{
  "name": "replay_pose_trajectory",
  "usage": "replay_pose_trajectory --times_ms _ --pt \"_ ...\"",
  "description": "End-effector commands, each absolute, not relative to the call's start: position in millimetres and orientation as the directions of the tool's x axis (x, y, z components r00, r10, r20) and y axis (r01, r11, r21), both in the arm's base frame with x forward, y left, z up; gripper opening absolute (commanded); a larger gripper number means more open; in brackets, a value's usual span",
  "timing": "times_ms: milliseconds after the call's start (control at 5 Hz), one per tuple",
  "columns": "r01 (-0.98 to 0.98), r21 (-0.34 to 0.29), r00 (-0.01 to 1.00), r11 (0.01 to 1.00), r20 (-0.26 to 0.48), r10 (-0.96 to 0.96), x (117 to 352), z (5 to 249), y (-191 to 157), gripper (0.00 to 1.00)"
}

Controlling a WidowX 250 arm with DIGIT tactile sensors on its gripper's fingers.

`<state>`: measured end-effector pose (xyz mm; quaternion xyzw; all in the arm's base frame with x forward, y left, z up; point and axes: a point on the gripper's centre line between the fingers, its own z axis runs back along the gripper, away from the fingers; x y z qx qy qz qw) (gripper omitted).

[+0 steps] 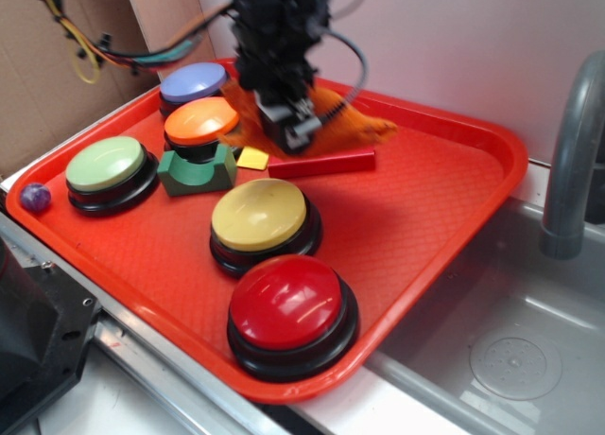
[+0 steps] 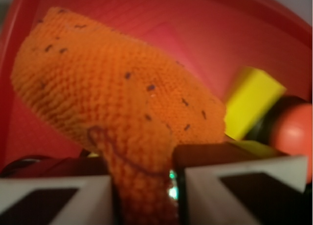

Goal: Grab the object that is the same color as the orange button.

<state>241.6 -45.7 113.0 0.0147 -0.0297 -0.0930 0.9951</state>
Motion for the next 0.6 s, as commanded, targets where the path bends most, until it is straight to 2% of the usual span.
replay_pose_trajectory --times_ms 0,400 --pt "-0.028 -0.013 0.99 1.0 0.14 0.03 210.9 157.5 4.2 0.0" --pt "-0.128 -0.087 0.977 0.988 0.163 0.141 194.4 158.7 23.1 0.0"
